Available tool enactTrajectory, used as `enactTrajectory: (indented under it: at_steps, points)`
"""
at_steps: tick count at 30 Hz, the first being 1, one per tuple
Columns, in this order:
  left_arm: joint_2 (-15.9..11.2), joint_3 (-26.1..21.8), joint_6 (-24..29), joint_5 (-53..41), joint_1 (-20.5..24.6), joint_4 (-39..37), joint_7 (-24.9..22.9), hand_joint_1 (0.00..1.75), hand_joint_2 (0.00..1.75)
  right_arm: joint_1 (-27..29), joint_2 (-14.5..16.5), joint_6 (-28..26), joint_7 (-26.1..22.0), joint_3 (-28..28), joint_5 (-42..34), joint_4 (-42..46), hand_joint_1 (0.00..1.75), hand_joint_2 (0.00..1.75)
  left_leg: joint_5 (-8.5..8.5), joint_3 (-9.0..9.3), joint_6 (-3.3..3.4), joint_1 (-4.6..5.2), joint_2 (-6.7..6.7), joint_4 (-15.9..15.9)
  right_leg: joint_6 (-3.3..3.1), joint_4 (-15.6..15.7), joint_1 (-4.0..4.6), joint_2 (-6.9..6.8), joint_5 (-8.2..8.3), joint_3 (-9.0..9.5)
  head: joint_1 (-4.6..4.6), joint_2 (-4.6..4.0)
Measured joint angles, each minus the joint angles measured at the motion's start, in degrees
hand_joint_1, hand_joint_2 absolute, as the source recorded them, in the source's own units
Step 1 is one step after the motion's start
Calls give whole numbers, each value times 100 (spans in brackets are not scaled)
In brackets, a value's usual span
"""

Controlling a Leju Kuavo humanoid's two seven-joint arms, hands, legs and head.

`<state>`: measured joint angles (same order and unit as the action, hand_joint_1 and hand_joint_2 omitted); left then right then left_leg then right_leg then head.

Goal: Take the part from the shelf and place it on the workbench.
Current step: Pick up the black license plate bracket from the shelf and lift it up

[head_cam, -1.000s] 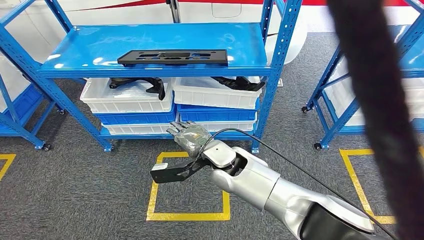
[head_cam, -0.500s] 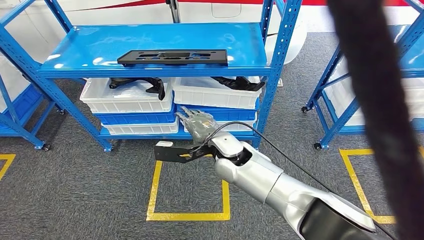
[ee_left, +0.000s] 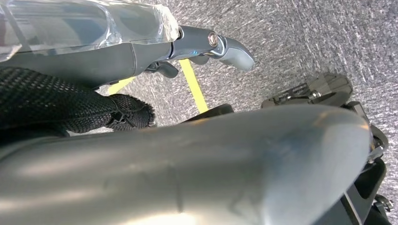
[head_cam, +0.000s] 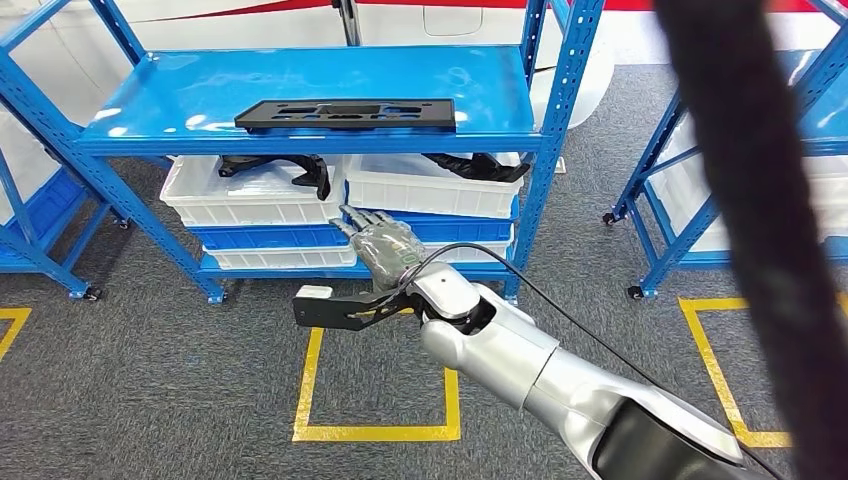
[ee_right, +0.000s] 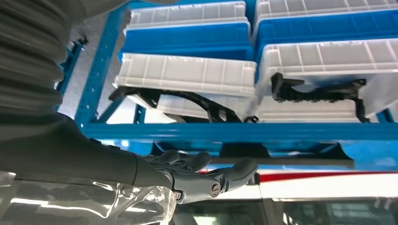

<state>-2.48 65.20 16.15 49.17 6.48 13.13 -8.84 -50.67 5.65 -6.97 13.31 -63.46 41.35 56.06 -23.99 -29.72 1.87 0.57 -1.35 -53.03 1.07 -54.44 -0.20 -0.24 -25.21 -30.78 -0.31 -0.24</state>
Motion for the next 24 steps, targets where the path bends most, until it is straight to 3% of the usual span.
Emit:
enactTrajectory:
  at_steps: [3, 5, 6, 8, 9, 10, 11, 13, 14, 16, 18, 20, 22, 24]
  points:
    - [1, 7, 26, -12, -1, -4, 12, 0, 0, 4, 32, 0, -14, 0, 33, 105, 0, 175, 27, 22, 84, -7, -7, 58, 47, 42, -21, 1, 25, 8, -1, 0]
    - [7, 14, 44, -22, -1, -8, 14, 0, 0, -1, 49, 6, -12, 3, 51, 180, 0, 175, 111, 121, 117, -56, -29, 241, 86, -113, 0, 17, -70, -60, 1, 0]
    - [10, 20, 53, -28, -1, -9, 14, 0, 0, -4, 50, 10, -9, 4, 58, 212, 0, 175, 145, 169, 118, -89, -42, 318, 112, -365, 0, 23, -194, -183, 3, 0]
    - [19, 30, 68, -38, 1, -10, 14, 0, 0, 8, 44, 19, -1, 3, 64, 244, 0, 175, 150, 196, 106, -119, -50, 347, 177, -1129, -38, 27, -491, -594, 7, 0]
    - [23, 34, 73, -38, 1, -10, 14, 0, 0, 26, 39, 20, 5, 3, 64, 252, 0, 175, 139, 199, 90, -137, -46, 341, 209, -1434, -64, 26, -564, -780, 7, 0]
    - [28, 39, 75, -37, -1, -11, 14, 0, 0, 44, 33, 21, 7, 3, 65, 256, 0, 175, 121, 207, 63, -164, -41, 331, 243, -1560, -94, 25, -537, -886, 7, 0]
    - [31, 43, 78, -37, -1, -11, 14, 0, 0, 56, 30, 22, 7, 3, 67, 258, 0, 175, 93, 218, 24, -199, -36, 308, 282, -1461, -126, 22, -398, -882, 7, 0]
    - [37, 54, 81, -37, 4, -11, 14, 0, 0, 63, 27, 21, 4, 3, 72, 282, 0, 175, -11, 235, -94, -280, -31, 204, 396, -735, -198, -1, 43, -589, 8, 0]
    - [32, 58, 84, -38, 15, -16, 13, 0, 0, 61, 29, 20, 3, 3, 74, 298, 0, 175, -74, 222, -163, -298, -27, 129, 423, -403, -215, 1, 177, -444, 25, 0]
    - [28, 66, 87, -45, 23, -26, 11, 0, 0, 61, 33, 20, 0, 3, 76, 330, 0, 175, -159, 178, -258, -293, -24, 22, 354, -149, -220, 21, 197, -350, 55, 0]
    - [31, 72, 89, -51, 21, -31, 10, 0, 0, 62, 36, 20, -3, 3, 77, 349, 0, 175, -179, 165, -298, -299, -26, 5, 195, -198, -202, 54, 149, -401, 61, 0]
    - [31, 75, 90, -52, 28, -32, 9, 0, 0, 59, 42, 20, -3, 3, 78, 371, 0, 175, -290, 93, -314, -323, -7, -173, 104, -215, -189, 75, 124, -404, 55, 0]
    - [31, 78, 90, -53, 39, -32, 9, 0, 0, 53, 50, 20, -7, 3, 79, 409, 0, 175, -594, -239, -293, -307, 32, -836, 48, -212, -171, 93, 107, -385, 47, 0]
    - [31, 79, 91, -54, 41, -32, 9, 0, 0, 59, 59, 24, -15, 1, 79, 430, 0, 175, -867, -725, -248, -263, 58, -1685, 10, -213, -123, 114, 83, -366, 38, 0]
